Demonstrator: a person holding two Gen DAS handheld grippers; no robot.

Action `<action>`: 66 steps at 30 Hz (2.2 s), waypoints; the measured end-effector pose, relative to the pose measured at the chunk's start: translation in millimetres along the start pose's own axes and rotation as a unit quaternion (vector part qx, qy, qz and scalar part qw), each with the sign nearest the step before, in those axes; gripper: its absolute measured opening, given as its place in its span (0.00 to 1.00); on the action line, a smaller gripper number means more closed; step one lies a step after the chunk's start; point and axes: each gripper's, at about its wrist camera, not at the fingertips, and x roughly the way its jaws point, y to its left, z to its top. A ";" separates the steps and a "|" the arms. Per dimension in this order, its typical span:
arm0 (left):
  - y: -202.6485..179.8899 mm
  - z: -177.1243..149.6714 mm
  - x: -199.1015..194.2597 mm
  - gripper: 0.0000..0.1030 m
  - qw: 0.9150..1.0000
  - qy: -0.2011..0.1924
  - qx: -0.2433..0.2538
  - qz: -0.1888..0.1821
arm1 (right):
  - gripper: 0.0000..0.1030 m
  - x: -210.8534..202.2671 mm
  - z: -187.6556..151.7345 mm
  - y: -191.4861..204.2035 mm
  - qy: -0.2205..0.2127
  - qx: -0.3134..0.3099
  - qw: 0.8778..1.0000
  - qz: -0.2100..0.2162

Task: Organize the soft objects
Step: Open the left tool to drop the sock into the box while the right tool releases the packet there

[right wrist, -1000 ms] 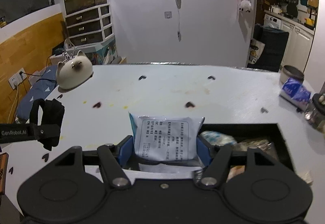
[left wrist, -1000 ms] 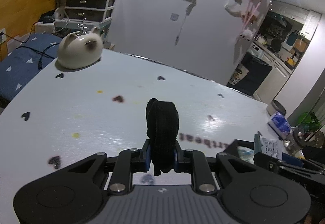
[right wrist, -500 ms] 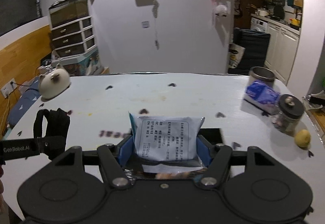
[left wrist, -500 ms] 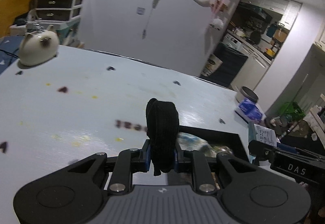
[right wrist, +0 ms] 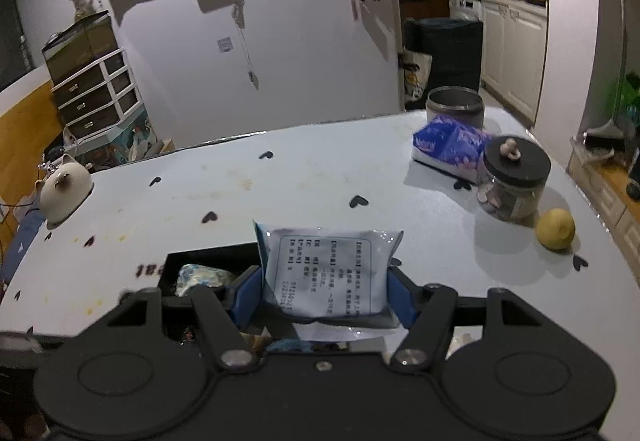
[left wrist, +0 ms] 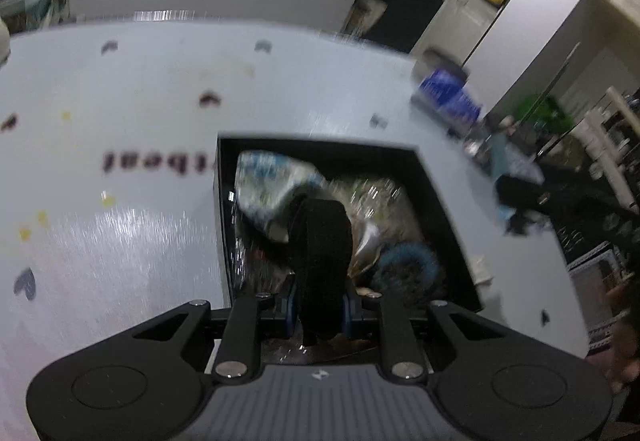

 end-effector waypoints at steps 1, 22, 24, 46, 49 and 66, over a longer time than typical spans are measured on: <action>3.9 -0.7 6.4 0.21 1.000 0.014 -0.005 0.004 | 0.65 4.1 1.2 -1.9 0.005 0.002 1.000 0.004; 5.8 15.2 -10.3 0.07 0.999 -0.031 0.009 -0.004 | 0.46 94.7 19.6 24.6 0.100 -0.029 0.990 0.094; 3.3 16.1 -0.7 0.07 1.000 -0.006 0.014 -0.010 | 0.35 106.5 15.2 27.0 0.130 -0.033 0.987 0.092; -3.3 8.6 4.2 0.41 0.999 0.000 0.037 0.027 | 0.36 74.4 12.0 24.4 0.102 -0.036 0.988 0.109; -5.5 8.0 -7.0 0.50 0.999 -0.014 0.038 0.030 | 0.40 60.0 12.3 21.8 0.085 -0.033 0.990 0.111; -7.5 -12.6 -70.0 0.89 0.994 -0.089 0.032 0.063 | 0.68 -5.8 -1.9 22.3 0.010 -0.033 0.994 0.100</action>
